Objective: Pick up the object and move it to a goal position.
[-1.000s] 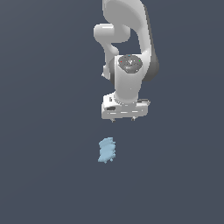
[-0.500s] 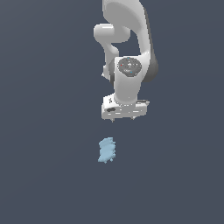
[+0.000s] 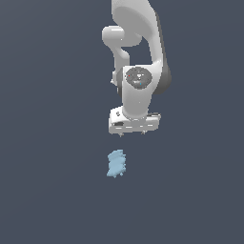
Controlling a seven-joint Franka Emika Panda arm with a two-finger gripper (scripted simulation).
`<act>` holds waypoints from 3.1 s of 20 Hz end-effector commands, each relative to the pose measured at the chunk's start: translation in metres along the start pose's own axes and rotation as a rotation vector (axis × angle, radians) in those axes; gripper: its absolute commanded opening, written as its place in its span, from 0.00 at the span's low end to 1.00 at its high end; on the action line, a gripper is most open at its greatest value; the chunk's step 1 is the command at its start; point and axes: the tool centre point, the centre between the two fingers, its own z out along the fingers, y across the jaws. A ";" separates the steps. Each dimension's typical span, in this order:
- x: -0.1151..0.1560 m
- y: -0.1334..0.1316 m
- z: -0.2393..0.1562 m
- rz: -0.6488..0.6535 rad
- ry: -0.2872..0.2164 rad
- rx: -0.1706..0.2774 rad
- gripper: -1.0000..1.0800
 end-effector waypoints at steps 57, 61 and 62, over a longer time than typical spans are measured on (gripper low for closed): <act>0.098 0.072 0.090 0.072 0.053 -0.013 0.00; 0.098 0.068 0.085 0.072 0.053 -0.013 0.00; 0.098 0.066 0.082 0.072 0.053 -0.013 0.00</act>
